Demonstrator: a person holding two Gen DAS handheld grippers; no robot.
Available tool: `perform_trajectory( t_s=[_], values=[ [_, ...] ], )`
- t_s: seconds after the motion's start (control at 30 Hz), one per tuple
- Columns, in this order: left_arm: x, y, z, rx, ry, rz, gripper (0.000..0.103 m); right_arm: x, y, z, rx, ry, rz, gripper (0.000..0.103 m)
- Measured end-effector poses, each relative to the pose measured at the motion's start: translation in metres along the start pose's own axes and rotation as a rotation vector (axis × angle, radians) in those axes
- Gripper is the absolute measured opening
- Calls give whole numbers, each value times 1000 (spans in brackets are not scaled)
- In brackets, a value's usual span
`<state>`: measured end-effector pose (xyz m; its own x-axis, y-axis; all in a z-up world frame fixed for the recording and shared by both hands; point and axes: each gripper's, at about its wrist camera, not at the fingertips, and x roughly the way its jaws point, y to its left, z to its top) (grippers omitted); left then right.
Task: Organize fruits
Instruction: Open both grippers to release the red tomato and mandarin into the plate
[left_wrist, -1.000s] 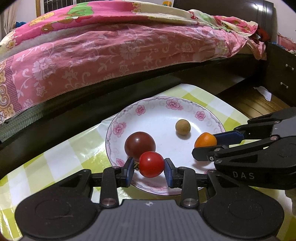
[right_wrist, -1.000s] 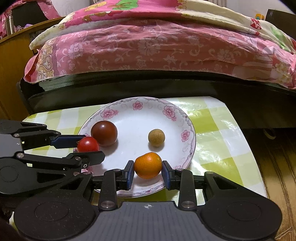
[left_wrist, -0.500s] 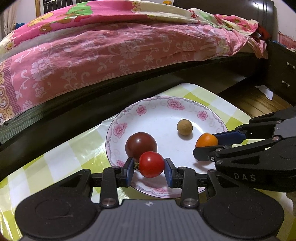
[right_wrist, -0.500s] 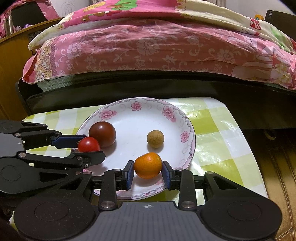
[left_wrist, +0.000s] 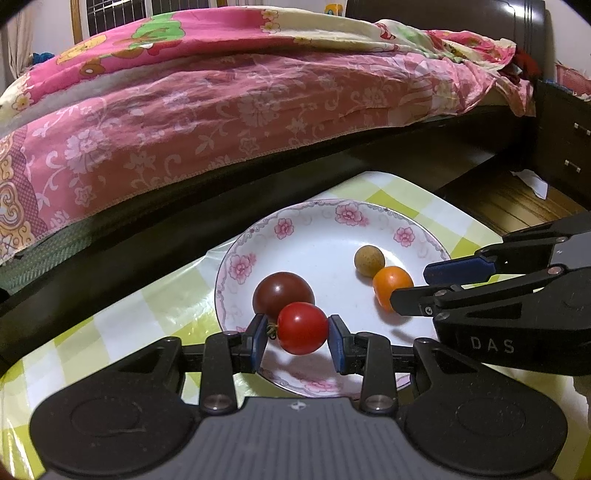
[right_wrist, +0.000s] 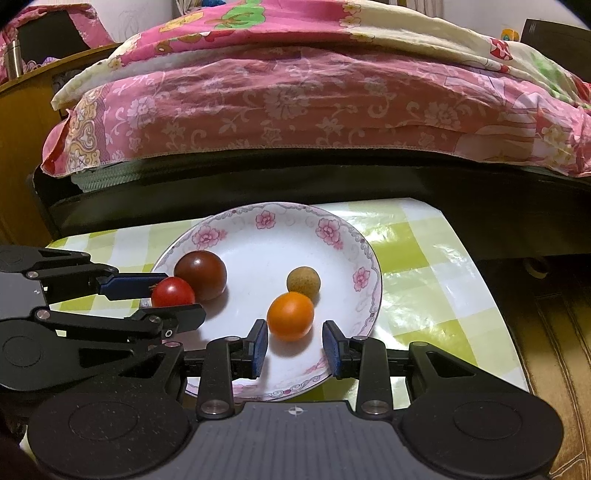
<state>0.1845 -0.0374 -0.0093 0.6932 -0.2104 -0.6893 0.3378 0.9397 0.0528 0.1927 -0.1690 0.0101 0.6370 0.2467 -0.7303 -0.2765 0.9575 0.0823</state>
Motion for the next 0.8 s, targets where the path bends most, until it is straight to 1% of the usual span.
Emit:
perform_trajectory(
  t_s=[0.57,0.8],
  values=[
    [-19,-5,9,19,-41,15,42,-19,4,3,16,-38,2,29],
    [-22,-8,9,26,-45,20,42,-24,4,4,15,-45,1,29]
  ],
)
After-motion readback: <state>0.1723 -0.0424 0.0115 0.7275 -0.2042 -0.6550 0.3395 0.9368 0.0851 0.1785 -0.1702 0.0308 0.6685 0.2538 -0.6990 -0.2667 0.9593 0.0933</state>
